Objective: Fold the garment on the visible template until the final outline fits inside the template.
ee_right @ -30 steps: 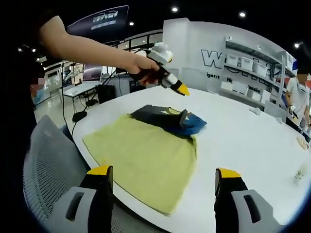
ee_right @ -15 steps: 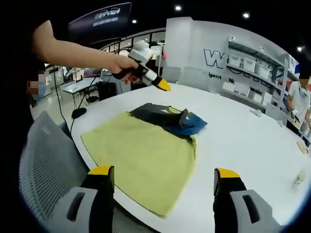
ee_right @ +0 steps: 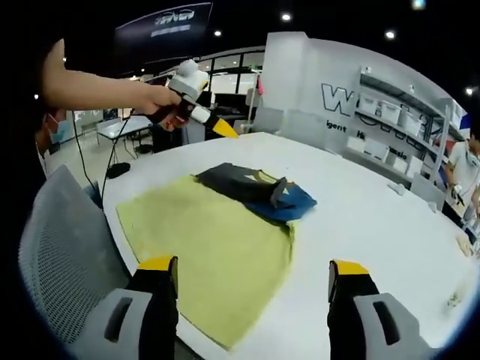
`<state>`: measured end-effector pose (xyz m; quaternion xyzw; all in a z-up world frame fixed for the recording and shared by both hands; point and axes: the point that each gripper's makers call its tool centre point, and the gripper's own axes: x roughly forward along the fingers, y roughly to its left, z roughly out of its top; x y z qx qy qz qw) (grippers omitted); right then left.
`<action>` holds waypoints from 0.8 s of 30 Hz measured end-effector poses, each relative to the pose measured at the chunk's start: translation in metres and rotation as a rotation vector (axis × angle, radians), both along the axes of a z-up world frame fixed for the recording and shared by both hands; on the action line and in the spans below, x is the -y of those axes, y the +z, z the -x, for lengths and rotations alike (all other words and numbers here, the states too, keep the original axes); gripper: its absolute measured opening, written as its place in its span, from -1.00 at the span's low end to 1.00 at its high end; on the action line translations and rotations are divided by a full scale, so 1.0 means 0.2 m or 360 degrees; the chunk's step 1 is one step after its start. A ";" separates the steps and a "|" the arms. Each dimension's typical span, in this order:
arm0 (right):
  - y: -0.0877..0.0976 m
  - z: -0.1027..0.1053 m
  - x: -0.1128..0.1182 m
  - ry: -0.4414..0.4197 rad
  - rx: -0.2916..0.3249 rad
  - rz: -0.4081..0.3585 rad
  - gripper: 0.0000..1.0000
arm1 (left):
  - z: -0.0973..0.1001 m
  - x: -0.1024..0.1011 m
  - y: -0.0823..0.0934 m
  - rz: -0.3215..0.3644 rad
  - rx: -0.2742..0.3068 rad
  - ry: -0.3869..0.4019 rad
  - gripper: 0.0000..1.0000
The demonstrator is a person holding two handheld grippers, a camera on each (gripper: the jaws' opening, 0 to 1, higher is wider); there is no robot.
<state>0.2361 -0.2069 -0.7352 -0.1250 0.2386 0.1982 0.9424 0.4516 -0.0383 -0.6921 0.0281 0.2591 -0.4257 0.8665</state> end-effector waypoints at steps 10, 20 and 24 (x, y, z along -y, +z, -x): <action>-0.01 -0.16 0.03 0.0032 0.0044 0.0038 0.54 | 0.13 -0.16 0.09 0.0080 0.0114 0.0037 0.36; -0.05 -0.32 0.04 0.0138 0.0082 0.0132 0.39 | 0.26 -0.31 0.11 0.0034 0.0180 0.0046 0.54; -0.07 -0.39 0.03 0.0182 0.0085 0.0172 0.32 | 0.31 -0.37 0.11 0.0041 0.0197 0.0062 0.57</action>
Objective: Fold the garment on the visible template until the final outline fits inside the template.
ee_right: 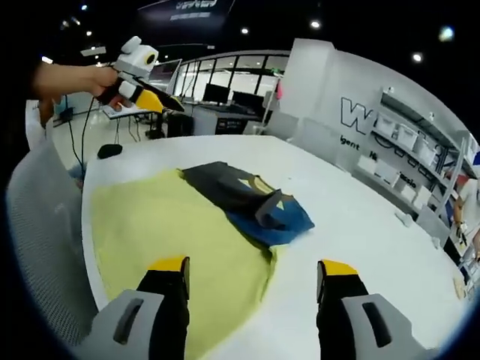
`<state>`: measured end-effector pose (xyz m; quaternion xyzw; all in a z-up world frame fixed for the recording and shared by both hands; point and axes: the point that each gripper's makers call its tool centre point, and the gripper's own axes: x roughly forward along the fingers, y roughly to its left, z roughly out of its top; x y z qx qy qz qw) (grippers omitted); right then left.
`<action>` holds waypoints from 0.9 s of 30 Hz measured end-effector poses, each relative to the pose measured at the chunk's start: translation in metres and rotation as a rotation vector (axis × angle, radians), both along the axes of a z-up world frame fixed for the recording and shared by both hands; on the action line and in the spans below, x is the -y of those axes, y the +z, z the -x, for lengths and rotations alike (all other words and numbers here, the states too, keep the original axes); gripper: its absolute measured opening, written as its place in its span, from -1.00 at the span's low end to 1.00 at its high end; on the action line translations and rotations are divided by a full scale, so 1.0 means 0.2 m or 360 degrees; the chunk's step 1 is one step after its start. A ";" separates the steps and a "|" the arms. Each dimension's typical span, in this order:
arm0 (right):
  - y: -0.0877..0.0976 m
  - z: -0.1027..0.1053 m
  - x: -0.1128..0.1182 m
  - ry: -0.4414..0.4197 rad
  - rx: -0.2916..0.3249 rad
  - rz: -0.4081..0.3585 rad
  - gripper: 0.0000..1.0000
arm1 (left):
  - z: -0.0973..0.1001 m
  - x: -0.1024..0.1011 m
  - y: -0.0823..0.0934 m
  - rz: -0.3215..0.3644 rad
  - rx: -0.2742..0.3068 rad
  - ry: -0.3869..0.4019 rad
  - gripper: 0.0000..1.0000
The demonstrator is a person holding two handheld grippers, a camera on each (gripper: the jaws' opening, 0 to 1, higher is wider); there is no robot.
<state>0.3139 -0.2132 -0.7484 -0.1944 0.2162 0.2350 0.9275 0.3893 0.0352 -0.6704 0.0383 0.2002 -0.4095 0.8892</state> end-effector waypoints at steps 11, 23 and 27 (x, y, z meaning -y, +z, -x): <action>-0.03 -0.20 0.00 0.0021 0.0003 -0.0006 0.11 | 0.11 -0.16 0.00 -0.0007 0.0004 0.0056 0.65; -0.07 -0.37 -0.05 0.0081 -0.0009 0.0020 -0.02 | 0.18 -0.23 0.04 -0.0004 0.0041 0.0052 0.65; -0.10 -0.41 -0.08 0.0125 -0.0018 0.0062 -0.11 | 0.20 -0.23 0.04 -0.0013 0.0042 0.0053 0.65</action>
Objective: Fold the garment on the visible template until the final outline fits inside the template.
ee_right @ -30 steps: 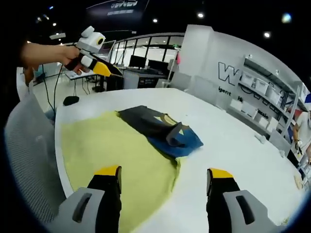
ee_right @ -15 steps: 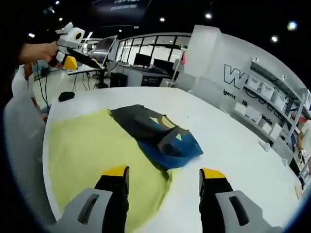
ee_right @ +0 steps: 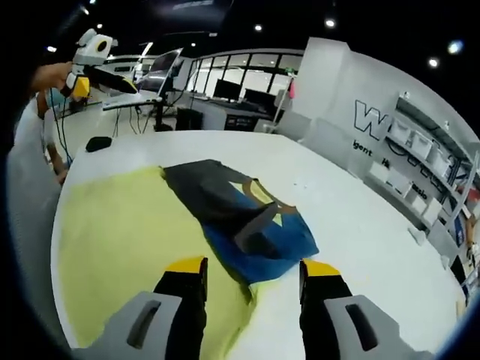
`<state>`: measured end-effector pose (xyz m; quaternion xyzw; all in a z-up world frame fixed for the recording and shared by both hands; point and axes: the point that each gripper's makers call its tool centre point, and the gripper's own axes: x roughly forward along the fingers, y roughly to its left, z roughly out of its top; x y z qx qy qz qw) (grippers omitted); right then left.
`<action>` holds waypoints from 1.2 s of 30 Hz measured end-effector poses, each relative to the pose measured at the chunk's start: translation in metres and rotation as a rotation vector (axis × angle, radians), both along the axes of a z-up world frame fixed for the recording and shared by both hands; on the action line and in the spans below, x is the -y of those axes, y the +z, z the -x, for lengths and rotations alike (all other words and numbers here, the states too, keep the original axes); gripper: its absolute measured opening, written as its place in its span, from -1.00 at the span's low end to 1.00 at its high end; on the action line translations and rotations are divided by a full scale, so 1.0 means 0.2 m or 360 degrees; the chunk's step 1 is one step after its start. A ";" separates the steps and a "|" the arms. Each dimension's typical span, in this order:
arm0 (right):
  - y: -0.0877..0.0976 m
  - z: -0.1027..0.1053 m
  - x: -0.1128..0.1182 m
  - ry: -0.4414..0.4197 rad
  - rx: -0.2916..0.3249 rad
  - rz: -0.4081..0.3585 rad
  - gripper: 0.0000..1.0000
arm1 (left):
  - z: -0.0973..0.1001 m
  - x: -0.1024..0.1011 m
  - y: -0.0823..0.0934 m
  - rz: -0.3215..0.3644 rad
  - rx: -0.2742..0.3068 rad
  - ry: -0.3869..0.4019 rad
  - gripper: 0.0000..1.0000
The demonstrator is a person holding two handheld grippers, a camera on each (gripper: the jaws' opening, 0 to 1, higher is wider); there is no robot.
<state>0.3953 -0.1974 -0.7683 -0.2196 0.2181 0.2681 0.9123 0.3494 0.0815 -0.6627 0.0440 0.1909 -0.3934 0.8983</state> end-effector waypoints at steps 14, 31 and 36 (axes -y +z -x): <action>-0.09 -0.14 -0.09 0.0003 -0.0058 -0.0006 -0.37 | 0.03 -0.01 -0.06 0.0008 -0.0052 0.0019 0.60; -0.14 -0.17 -0.12 -0.0190 -0.0186 -0.0104 -1.00 | 0.02 -0.01 -0.09 0.0021 -0.0075 0.0044 0.52; -0.04 -0.14 -0.12 -0.0223 -0.0118 -0.0177 -1.00 | 0.03 0.01 -0.10 0.0008 -0.0067 0.0016 0.50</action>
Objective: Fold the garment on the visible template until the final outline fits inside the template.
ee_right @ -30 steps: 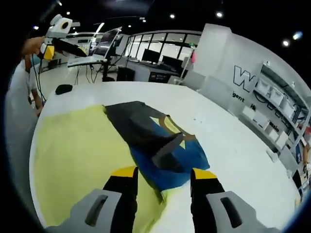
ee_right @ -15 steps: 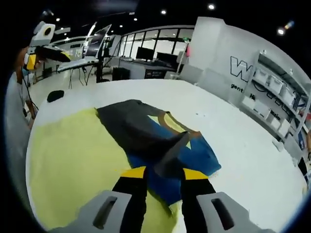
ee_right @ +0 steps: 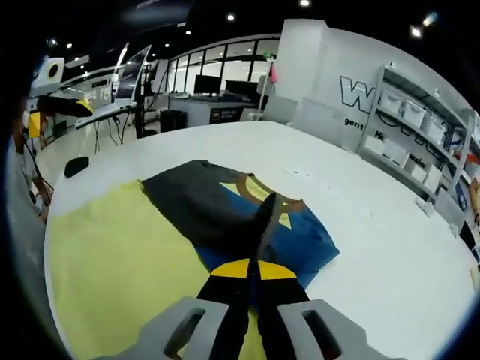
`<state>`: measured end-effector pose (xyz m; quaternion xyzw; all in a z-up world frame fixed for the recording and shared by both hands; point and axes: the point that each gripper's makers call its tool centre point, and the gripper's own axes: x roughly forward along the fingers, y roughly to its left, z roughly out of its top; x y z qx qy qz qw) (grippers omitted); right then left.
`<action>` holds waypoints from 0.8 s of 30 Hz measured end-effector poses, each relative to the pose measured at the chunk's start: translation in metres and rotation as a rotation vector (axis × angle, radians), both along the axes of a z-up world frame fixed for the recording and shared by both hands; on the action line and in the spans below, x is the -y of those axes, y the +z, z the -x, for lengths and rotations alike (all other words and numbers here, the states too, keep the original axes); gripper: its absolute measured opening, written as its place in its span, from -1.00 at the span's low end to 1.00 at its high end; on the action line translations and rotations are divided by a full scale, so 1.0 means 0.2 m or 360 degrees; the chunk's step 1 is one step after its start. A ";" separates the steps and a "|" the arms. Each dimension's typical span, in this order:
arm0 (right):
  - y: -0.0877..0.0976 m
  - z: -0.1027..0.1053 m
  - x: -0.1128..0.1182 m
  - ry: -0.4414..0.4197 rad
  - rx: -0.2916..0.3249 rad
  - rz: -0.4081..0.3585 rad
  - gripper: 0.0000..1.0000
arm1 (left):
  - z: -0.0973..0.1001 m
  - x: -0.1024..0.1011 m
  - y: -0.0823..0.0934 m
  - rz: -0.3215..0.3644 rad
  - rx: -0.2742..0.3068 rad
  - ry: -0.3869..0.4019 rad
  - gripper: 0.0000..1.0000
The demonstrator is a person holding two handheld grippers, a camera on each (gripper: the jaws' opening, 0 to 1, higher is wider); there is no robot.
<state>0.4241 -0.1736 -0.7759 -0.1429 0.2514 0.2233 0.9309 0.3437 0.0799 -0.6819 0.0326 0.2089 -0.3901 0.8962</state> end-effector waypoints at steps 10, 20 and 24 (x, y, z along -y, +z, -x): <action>0.21 0.02 -0.01 -0.0008 0.0146 -0.0104 -1.00 | 0.02 0.05 -0.01 -0.0006 0.0004 -0.0066 0.45; 0.27 -0.07 0.11 -0.0117 0.0194 -0.0111 -1.00 | 0.02 0.05 0.01 -0.0002 0.0013 -0.0071 0.43; 0.21 -0.11 0.17 -0.0177 0.0152 -0.0058 -1.00 | 0.01 0.03 0.01 -0.0012 0.0013 -0.0054 0.42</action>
